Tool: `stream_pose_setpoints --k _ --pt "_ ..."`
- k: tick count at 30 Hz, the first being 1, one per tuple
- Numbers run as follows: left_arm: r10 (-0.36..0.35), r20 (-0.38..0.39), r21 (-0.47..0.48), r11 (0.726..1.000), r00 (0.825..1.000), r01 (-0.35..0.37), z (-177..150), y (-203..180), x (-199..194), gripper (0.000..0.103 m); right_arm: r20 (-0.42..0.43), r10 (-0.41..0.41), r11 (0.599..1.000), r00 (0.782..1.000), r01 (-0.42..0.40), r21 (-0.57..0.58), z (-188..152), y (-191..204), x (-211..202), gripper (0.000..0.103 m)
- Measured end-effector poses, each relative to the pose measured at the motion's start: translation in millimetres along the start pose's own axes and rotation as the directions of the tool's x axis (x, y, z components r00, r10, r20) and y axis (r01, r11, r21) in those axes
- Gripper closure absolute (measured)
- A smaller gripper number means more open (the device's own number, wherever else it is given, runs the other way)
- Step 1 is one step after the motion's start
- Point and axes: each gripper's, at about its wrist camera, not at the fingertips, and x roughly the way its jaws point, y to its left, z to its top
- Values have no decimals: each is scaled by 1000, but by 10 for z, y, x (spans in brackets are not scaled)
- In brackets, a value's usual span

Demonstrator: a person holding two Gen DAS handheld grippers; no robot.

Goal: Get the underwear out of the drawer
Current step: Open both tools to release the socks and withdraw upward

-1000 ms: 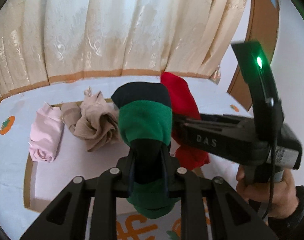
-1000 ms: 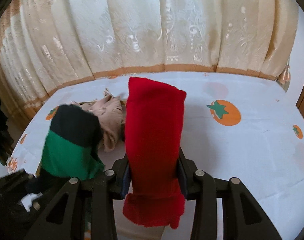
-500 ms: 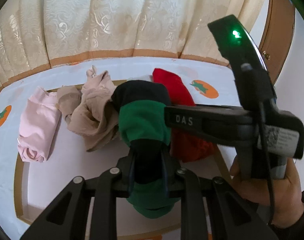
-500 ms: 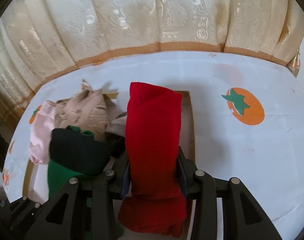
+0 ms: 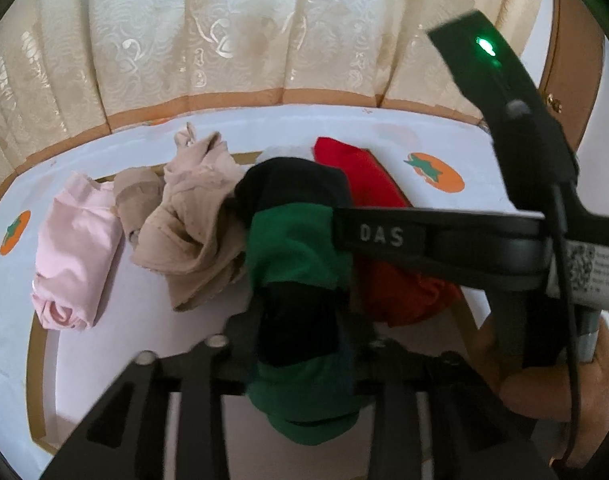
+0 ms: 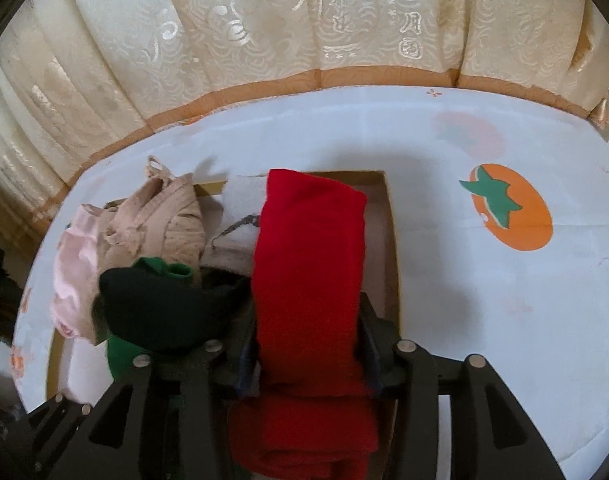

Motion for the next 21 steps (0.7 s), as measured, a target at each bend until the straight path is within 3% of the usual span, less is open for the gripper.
stream_pose_setpoints --k 2,6,8,12,17,21 --pt "-5 20 -8 1000 1000 5 3 -7 -112 26 4 35 999 999 -35 28 -18 -35 -42 52" --pt "47 127 38 998 991 -52 -26 -80 -423 2 88 100 990 991 -108 88 -89 -112 -328 41" --pt "71 168 45 996 983 -80 -57 -91 -590 1 144 116 988 983 -129 81 -136 -93 -535 39" --pt "50 167 15 998 985 -54 -163 -11 -853 1 217 161 980 963 -181 77 -291 -50 -916 38" --pt "48 169 7 999 984 -49 -385 38 -1141 1 254 204 975 945 -219 29 -612 95 -1313 38" --pt "78 185 38 996 980 -87 -595 -21 -1356 1 264 213 975 941 -222 6 -878 169 -1592 38"
